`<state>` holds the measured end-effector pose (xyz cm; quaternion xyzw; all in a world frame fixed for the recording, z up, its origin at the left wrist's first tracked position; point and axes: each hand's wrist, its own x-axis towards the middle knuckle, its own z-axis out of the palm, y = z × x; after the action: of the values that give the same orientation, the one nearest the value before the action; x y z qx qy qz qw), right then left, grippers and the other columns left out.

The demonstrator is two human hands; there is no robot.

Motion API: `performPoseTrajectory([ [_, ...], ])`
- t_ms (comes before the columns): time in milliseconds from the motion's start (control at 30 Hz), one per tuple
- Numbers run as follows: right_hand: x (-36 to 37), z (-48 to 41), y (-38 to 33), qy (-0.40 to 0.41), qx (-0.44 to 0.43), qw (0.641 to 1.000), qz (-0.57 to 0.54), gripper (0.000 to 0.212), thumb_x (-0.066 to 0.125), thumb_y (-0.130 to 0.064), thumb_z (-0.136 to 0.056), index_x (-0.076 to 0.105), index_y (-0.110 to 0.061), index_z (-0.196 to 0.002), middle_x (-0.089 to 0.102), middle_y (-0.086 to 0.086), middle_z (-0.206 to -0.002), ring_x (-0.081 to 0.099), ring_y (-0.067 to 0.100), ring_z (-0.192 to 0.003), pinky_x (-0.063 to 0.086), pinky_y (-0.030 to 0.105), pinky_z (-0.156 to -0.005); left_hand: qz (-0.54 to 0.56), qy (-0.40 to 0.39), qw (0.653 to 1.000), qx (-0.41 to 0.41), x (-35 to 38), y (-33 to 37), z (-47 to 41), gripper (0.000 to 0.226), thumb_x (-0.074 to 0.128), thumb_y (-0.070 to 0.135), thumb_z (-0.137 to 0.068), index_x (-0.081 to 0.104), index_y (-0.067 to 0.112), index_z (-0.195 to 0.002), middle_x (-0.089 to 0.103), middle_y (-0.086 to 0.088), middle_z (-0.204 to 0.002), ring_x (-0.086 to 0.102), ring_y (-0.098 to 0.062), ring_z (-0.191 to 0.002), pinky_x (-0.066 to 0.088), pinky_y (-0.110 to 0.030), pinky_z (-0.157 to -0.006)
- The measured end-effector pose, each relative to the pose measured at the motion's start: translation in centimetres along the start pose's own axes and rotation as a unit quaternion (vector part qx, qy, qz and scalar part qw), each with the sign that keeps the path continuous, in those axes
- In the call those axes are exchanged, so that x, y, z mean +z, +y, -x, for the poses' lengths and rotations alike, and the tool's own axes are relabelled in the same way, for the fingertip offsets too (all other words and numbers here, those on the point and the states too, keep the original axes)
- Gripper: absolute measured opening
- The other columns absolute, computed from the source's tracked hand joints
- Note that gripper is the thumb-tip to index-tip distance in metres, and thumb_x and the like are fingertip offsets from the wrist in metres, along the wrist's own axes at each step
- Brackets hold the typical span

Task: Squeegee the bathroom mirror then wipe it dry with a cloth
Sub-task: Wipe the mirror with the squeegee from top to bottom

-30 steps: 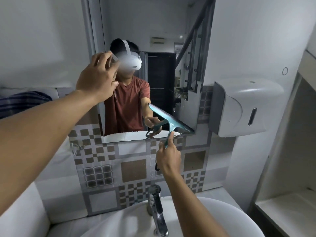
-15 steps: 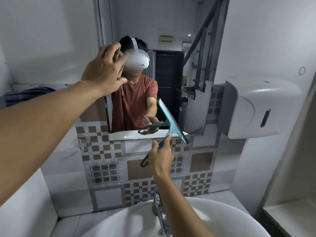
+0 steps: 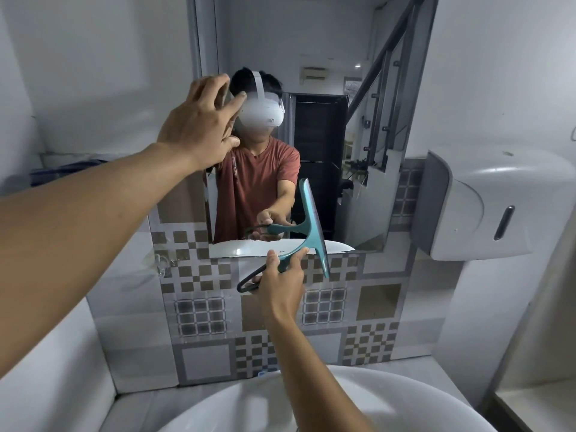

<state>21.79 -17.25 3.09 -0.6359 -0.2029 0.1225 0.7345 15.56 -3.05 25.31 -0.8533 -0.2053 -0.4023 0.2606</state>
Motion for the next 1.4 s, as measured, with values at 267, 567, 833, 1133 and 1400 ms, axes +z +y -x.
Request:
performPoseTrajectory([
  [267, 2.4, 1.3, 0.8, -0.019, -0.018, 0.999, -0.041, 0.077, 0.057, -0.032, -0.102, 0.005, -0.028, -0.159, 0.069, -0.010, -0.083, 0.073, 0.010, -0.073, 0.064, 0.034, -0.072, -0.005, 0.000, 1.000, 0.005, 0.1, -0.3, -0.1, 0.082, 0.078, 0.035, -0.081, 0.038, 0.015, -0.150, 0.030, -0.018, -0.152, 0.026, -0.039, -0.141, 0.054, -0.063, -0.087],
  [567, 3.9, 1.9, 3.1, -0.070, -0.081, 0.991, 0.084, 0.058, 0.059, -0.031, -0.100, 0.038, -0.021, -0.153, 0.063, -0.022, -0.091, 0.065, -0.006, -0.083, 0.055, 0.010, -0.074, -0.016, 0.011, 1.000, 0.017, 0.4, -0.6, 0.3, 0.078, 0.077, 0.034, -0.082, 0.041, 0.013, -0.148, 0.031, -0.018, -0.153, 0.028, -0.038, -0.141, 0.049, -0.056, -0.097],
  [833, 1.4, 1.3, 5.2, -0.061, -0.132, 0.963, 0.228, 0.074, 0.056, -0.031, -0.101, 0.010, -0.042, -0.158, 0.069, -0.002, -0.088, 0.058, 0.005, -0.066, 0.062, 0.036, -0.069, -0.018, 0.008, 1.000, 0.010, 0.9, -0.5, 0.7, 0.078, 0.075, 0.035, -0.084, 0.039, 0.014, -0.150, 0.030, -0.015, -0.155, 0.026, -0.035, -0.144, 0.051, -0.055, -0.094],
  [1133, -1.6, 1.0, 5.8, -0.095, -0.167, 0.908, 0.373, 0.079, 0.053, -0.030, -0.103, -0.007, -0.038, -0.153, 0.065, 0.000, -0.092, 0.060, 0.013, -0.075, 0.056, 0.032, -0.067, -0.009, 0.039, 0.999, -0.004, 2.2, 0.2, 1.4, 0.071, 0.071, 0.030, -0.087, 0.040, 0.014, -0.149, 0.035, -0.016, -0.151, 0.034, -0.038, -0.136, 0.041, -0.050, -0.110],
  [1400, -2.7, 1.2, 6.8, -0.097, -0.182, 0.879, 0.429, 0.083, 0.054, -0.028, -0.103, -0.016, -0.041, -0.147, 0.065, 0.001, -0.096, 0.060, 0.014, -0.078, 0.055, 0.029, -0.069, 0.018, 0.030, 0.999, -0.025, 2.7, 0.8, 1.8, 0.081, 0.074, 0.037, -0.084, 0.035, 0.014, -0.152, 0.028, -0.015, -0.158, 0.027, -0.038, -0.142, 0.038, -0.051, -0.113],
])
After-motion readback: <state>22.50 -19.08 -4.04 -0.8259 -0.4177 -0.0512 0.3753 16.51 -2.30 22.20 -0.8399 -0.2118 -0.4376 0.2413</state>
